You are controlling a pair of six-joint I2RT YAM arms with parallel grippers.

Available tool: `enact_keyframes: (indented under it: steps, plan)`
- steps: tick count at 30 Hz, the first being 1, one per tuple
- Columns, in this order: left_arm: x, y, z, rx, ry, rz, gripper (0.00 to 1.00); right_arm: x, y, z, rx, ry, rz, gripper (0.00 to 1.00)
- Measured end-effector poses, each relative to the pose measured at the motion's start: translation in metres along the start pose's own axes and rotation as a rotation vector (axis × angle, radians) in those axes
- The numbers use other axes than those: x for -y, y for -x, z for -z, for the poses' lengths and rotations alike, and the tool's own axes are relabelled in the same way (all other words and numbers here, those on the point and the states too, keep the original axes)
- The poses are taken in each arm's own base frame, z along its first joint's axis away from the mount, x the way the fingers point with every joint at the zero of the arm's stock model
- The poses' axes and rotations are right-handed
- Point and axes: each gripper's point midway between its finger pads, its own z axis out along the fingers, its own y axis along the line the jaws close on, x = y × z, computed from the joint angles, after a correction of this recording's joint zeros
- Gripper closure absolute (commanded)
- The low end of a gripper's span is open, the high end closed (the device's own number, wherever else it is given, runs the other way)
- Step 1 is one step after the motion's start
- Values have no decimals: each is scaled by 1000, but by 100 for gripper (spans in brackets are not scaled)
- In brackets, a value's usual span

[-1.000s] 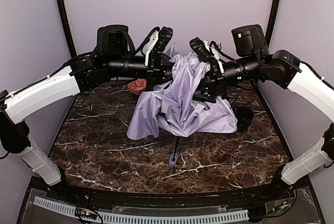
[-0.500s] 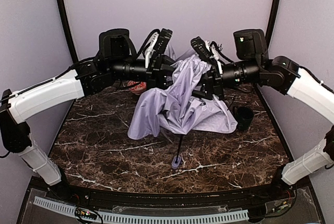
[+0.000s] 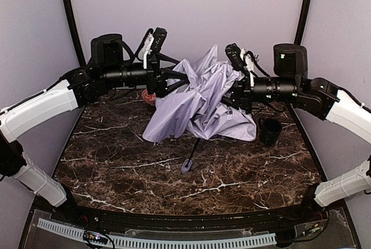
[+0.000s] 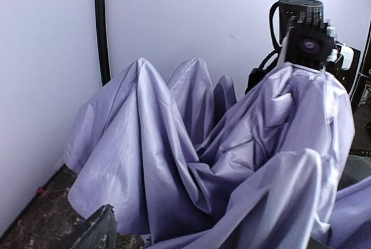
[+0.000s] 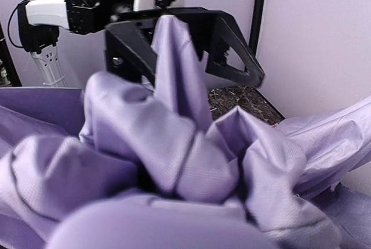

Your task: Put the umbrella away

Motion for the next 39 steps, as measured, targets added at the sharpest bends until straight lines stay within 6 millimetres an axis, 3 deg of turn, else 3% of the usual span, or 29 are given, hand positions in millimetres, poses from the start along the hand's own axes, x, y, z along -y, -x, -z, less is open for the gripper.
enact_keyframes:
  steps: [7, 10, 13, 19, 25, 27, 29, 31, 35, 37, 39]
  plan:
    - [27, 39, 56, 72, 47, -166, 9, 30, -3, 4, 17, -123, -77, 89]
    - [36, 42, 69, 80, 41, -203, 9, 39, -3, 5, 29, -162, -120, 88]
    - [36, 26, 67, 40, 32, -200, 9, 45, -2, 3, 43, -181, -168, 87]
    - [37, -31, 70, -69, 23, -180, 10, 59, -4, 1, 57, -250, -262, 91]
    - [79, -46, 103, 15, -100, -273, 13, 90, -8, 12, 88, -401, -410, 93]
    - [79, -49, 98, 17, -110, -274, 13, 95, -7, 15, 108, -419, -460, 93]
    - [67, -62, 78, -22, -114, -248, 11, 97, -4, 16, 132, -423, -498, 93]
    - [52, -86, 53, -80, -112, -211, 9, 97, 0, 16, 155, -416, -529, 93]
    - [26, -158, 11, -253, -84, -149, 9, 97, 2, 15, 183, -401, -575, 93]
    - [21, -178, 1, -304, -63, -157, 11, 96, 0, 12, 191, -390, -596, 94]
    - [15, -185, -7, -325, -36, -175, 17, 94, -7, 9, 188, -379, -619, 94]
